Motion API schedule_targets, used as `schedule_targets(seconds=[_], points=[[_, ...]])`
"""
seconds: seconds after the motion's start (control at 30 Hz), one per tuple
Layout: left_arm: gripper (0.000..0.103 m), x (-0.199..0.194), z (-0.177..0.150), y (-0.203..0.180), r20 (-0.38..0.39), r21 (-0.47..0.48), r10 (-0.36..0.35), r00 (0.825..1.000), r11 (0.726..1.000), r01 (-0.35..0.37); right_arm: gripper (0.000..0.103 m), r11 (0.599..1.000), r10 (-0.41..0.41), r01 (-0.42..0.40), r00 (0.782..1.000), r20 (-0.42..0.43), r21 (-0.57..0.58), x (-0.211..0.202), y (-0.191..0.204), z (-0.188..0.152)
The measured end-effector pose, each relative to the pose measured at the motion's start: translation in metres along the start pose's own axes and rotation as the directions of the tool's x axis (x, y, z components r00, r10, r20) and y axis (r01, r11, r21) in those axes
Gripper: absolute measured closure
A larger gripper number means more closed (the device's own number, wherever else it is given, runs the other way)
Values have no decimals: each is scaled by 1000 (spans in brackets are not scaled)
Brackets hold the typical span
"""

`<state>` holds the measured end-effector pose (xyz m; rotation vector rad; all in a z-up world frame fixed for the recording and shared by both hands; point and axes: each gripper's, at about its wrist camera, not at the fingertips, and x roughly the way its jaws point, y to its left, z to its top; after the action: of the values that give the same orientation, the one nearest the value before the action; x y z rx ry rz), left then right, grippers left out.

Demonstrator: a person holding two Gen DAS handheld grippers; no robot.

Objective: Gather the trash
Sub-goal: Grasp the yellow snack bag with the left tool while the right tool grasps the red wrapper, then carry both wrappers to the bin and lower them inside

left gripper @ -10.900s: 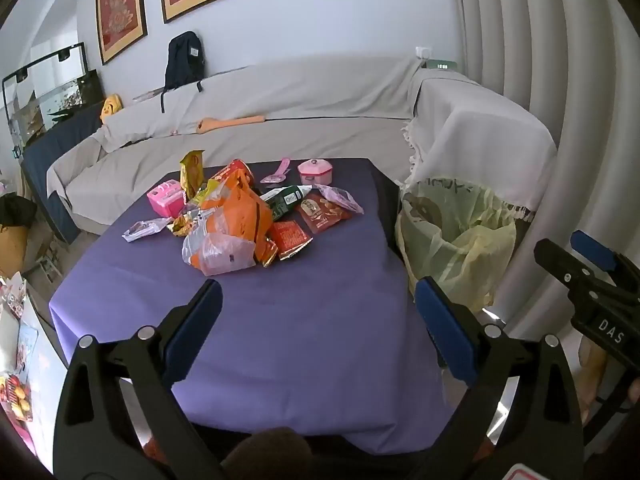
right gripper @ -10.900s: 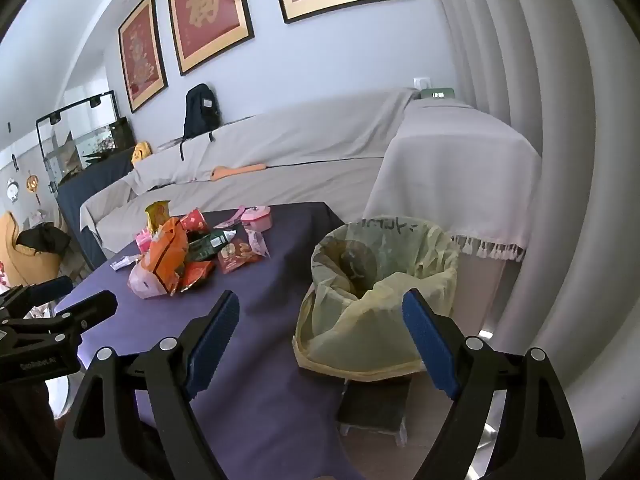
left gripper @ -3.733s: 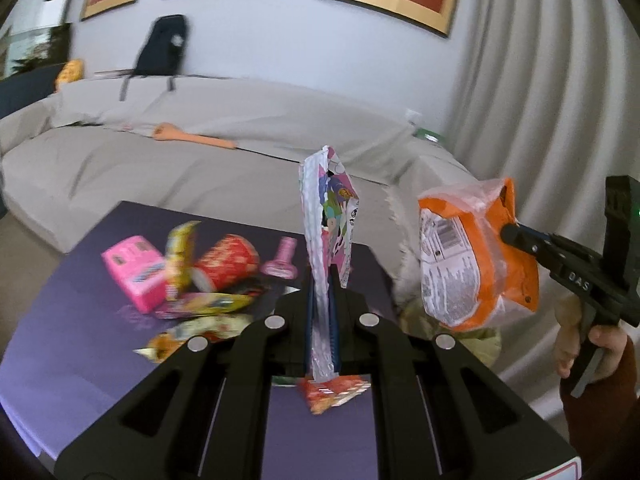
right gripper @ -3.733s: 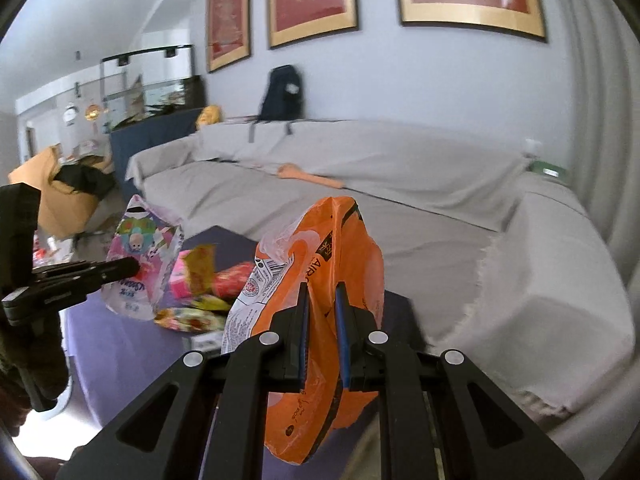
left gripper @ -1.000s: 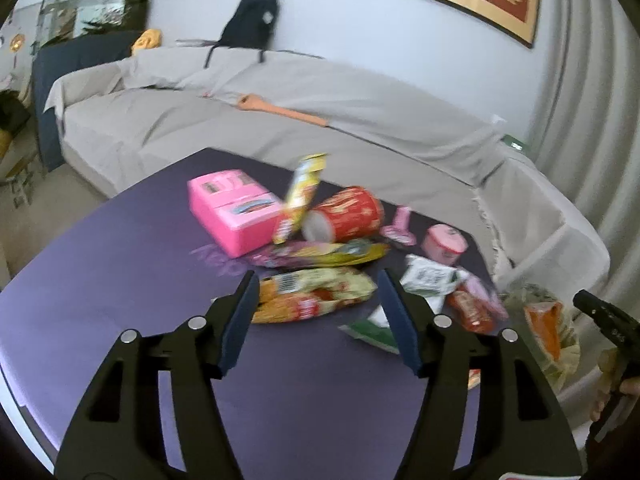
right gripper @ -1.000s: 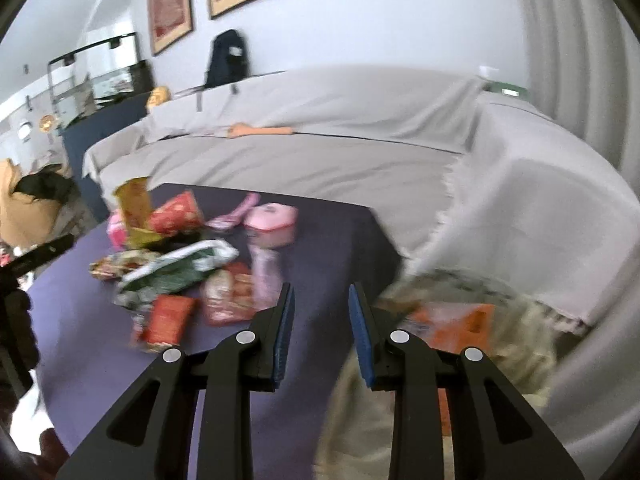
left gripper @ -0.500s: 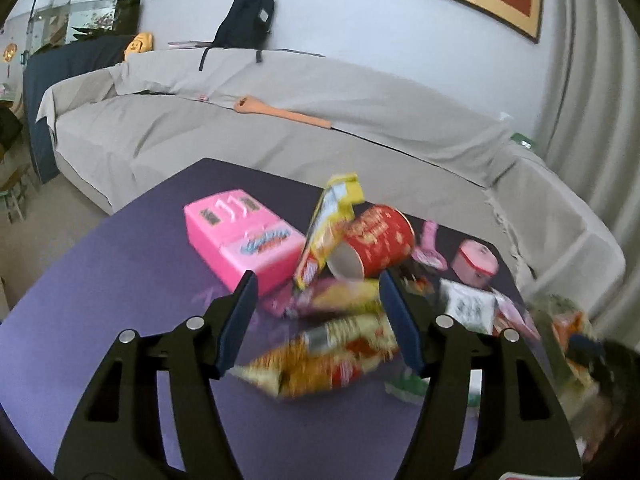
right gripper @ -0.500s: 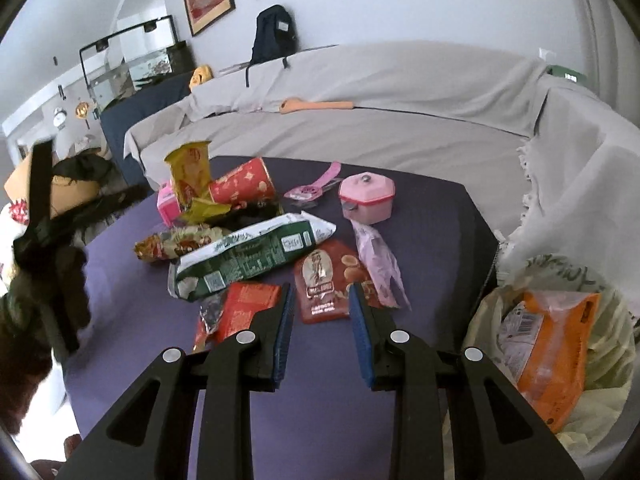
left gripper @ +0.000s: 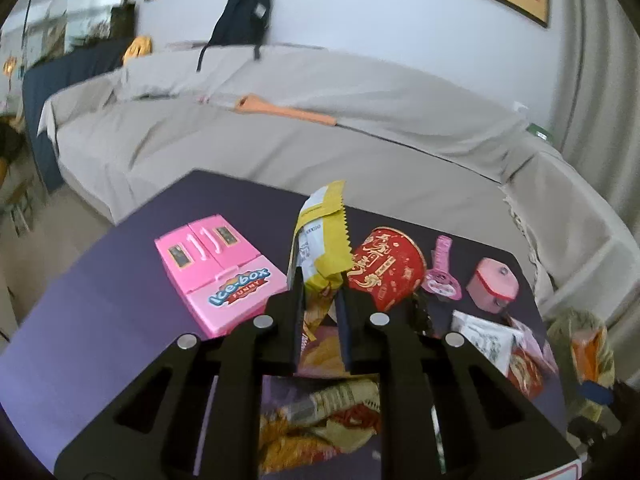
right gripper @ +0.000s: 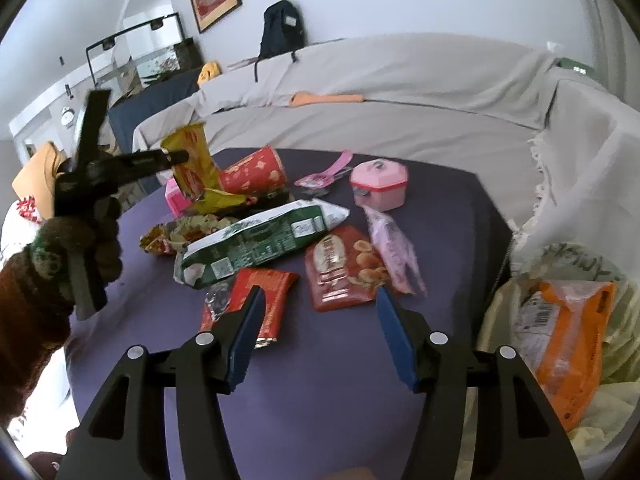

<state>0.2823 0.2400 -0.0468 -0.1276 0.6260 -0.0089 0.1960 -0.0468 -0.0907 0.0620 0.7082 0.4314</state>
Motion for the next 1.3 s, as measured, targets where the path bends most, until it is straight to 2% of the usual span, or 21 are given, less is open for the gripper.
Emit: schedule_targets(seconds=[0.13, 0.37, 0.7, 0.77, 0.8, 0.93, 1.07, 1.3], points=[[90, -31, -4, -5, 1, 33, -39, 999, 999, 39, 48, 999, 38, -38, 998, -47, -8, 16, 14, 2], [90, -71, -10, -5, -15, 26, -117, 993, 993, 118, 48, 996, 36, -46, 991, -129, -73, 52, 43, 3], [90, -82, -32, 0, -79, -10, -173, 982, 985, 173, 48, 994, 44, -64, 977, -206, -92, 72, 47, 6], [89, -84, -35, 0, -81, -20, -187, 979, 982, 186, 50, 992, 53, -75, 977, -208, -98, 71, 47, 5], [89, -85, -35, -1, -81, -21, -190, 978, 982, 189, 57, 992, 60, -83, 976, -209, -100, 69, 46, 4], [89, -89, -39, -4, -80, -13, -205, 976, 979, 204, 64, 991, 69, -90, 978, -197, -99, 59, 43, 3], [89, -92, -39, -10, -78, 1, -210, 974, 977, 211, 71, 991, 53, -72, 985, -166, -111, 44, 37, 7], [89, -106, -27, -28, -53, 35, -232, 971, 972, 234, 71, 992, 29, -37, 997, -68, -119, 3, 25, 21]])
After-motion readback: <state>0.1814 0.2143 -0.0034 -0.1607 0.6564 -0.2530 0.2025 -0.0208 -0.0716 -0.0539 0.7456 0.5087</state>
